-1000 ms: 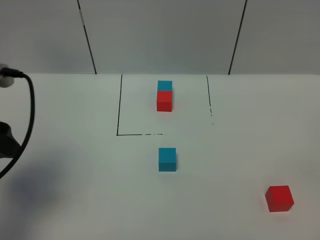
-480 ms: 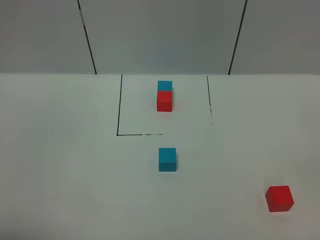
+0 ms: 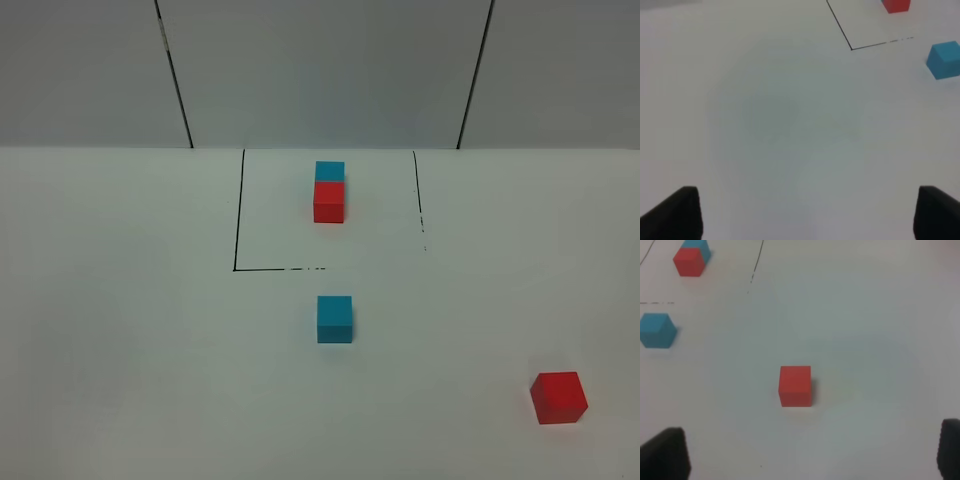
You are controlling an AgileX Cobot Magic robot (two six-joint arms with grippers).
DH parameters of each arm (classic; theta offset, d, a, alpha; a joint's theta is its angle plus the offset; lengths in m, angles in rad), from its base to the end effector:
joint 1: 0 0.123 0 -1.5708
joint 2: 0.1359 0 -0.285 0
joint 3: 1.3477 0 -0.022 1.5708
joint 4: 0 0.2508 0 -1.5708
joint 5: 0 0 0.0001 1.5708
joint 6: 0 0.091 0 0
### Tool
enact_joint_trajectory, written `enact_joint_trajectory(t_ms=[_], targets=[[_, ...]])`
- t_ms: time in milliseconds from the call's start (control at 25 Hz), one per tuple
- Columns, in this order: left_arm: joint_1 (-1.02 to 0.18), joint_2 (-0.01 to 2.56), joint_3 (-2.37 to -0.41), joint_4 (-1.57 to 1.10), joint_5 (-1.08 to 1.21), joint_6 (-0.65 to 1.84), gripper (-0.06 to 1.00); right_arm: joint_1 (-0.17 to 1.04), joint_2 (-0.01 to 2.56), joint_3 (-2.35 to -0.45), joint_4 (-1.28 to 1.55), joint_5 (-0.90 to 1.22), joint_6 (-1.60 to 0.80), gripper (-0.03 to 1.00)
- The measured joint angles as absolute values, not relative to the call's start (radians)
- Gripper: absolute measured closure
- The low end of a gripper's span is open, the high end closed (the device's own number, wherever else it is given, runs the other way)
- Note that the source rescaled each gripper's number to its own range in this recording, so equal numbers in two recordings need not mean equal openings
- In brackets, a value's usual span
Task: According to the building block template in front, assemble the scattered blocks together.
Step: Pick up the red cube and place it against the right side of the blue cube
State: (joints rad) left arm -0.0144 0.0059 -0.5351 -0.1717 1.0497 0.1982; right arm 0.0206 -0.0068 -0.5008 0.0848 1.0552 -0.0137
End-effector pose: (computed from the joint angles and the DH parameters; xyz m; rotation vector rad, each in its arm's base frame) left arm -0.0085 -0.0134 0.2889 0.2212 1.9814 -0.0856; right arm -0.0060 0.0066 0.2782 -0.0388 2.0295 0.1056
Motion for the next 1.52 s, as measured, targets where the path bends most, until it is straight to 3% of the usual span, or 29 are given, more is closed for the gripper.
enact_joint_trajectory(t_ms=[720, 1520], targets=[[-0.014, -0.008, -0.507, -0.053, 1.071, 0.071, 0.24, 0.021, -0.007, -0.501, 0.085, 1.055, -0.014, -0.03], [-0.058, -0.008, -0.507, -0.019, 1.071, 0.060, 0.25, 0.021, -0.007, -0.501, 0.085, 1.055, -0.014, -0.03]])
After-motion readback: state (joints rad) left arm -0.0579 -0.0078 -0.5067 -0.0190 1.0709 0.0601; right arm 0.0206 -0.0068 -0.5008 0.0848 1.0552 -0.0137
